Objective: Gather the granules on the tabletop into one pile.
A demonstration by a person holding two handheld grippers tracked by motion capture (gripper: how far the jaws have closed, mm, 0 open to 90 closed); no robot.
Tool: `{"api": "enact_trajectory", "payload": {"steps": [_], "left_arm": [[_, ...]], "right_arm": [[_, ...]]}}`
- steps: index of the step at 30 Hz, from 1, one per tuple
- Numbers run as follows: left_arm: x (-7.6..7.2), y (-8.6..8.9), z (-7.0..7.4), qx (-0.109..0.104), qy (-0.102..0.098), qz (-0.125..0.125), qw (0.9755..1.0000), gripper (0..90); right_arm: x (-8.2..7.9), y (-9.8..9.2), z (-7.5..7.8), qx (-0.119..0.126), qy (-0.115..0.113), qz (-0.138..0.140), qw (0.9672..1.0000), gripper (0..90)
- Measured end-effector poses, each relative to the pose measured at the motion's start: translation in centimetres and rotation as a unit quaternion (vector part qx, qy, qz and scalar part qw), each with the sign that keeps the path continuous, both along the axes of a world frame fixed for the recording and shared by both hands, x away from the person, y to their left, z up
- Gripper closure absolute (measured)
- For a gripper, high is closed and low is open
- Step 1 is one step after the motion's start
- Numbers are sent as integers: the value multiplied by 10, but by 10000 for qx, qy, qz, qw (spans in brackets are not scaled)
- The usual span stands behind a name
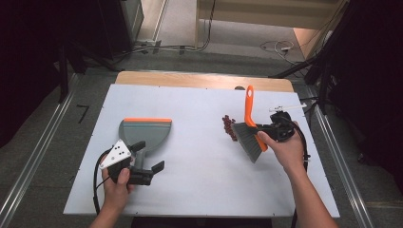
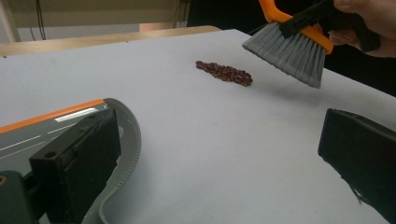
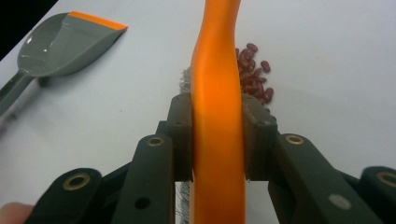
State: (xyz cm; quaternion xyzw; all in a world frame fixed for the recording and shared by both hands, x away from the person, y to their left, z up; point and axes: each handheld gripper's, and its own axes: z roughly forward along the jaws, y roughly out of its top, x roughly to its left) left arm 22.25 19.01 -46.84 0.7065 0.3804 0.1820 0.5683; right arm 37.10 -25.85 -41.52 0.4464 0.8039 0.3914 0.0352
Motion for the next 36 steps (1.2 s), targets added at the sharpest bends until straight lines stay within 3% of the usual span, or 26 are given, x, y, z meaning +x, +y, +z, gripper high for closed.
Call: {"api": "enact_trajectory", "payload": {"steps": [14, 20, 28, 36], "left_arm": [[1, 9, 2, -7, -64, 178, 9998, 0], [2, 8, 2, 62, -83, 186, 9998, 0], [2, 8, 2, 118, -116, 175, 9997, 0], [2, 7, 2, 182, -137, 159, 9996, 0]], "right_arm": [[-47, -35, -13, 136, -151, -186, 9996, 680], [-61, -52, -16, 160, -220, -129, 9995, 680], [-74, -75, -24, 148, -198, -108, 9996, 680], [-71, -96, -30, 177, -207, -180, 9995, 680]]}}
